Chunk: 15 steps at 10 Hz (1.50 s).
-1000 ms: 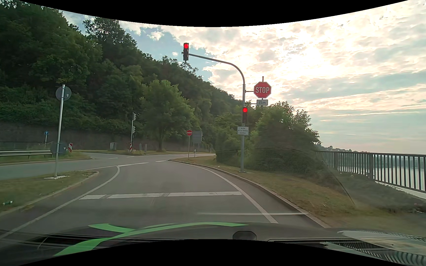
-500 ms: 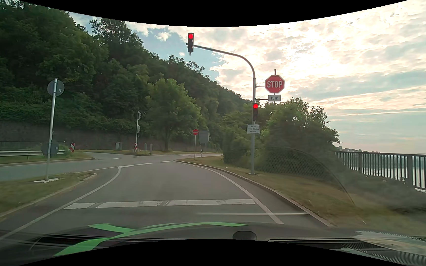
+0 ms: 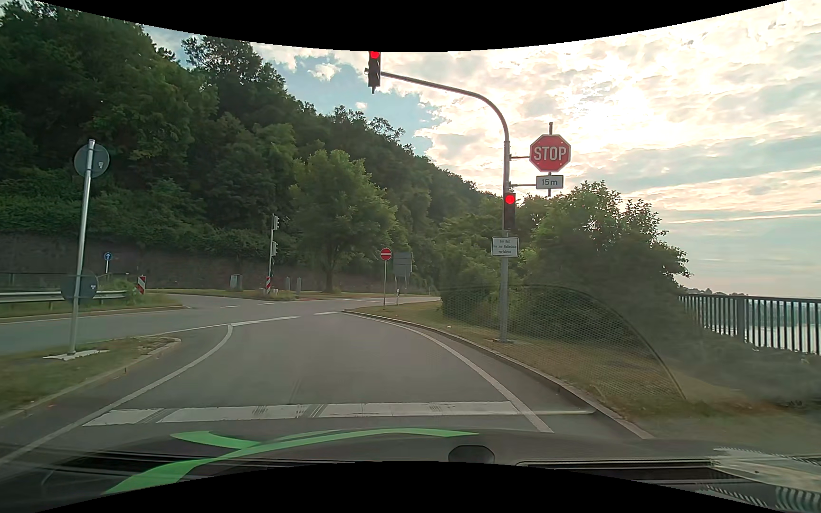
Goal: Follow the waypoints while adhering to traffic rules and regulations
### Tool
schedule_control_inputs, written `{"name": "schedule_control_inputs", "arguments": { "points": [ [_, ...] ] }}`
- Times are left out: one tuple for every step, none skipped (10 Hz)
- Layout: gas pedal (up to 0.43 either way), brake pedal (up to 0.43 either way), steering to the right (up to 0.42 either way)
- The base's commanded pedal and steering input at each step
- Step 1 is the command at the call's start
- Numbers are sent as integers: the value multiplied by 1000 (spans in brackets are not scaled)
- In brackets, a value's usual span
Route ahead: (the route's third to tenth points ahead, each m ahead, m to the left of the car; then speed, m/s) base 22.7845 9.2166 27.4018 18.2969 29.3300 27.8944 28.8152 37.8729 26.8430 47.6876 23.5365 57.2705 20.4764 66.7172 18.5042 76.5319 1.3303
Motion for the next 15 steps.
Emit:
{"name": "schedule_control_inputs", "arguments": {
  "points": [
    [0,146,-120],
    [0,140,-120],
    [0,140,-118],
    [0,146,-111],
    [0,140,-108],
    [0,140,-107],
    [0,140,-105],
    [0,140,-100],
    [0,134,-98],
    [0,128,-97],
    [0,128,-97],
    [0,122,-97],
    [0,122,-97],
    [0,122,-97],
    [0,122,-96]
  ]
}}
